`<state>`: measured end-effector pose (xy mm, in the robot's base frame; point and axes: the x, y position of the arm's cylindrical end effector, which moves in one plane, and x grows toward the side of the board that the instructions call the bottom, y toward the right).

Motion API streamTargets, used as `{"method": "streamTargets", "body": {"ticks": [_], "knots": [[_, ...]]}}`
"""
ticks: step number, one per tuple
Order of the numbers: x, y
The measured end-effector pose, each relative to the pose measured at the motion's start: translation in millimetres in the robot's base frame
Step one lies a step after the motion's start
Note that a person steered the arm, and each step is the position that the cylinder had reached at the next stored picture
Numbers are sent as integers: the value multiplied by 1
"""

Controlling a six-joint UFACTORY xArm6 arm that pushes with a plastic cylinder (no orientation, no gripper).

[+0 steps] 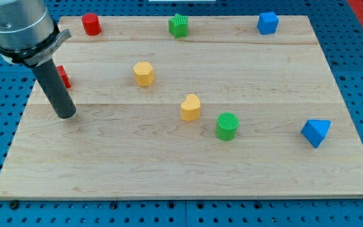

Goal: Move yellow hexagon to the center right

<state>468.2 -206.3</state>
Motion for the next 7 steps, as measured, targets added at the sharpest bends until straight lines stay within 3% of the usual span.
{"method": "streamTargets", "body": {"ticks": [7], "knots": [[11, 20]]}}
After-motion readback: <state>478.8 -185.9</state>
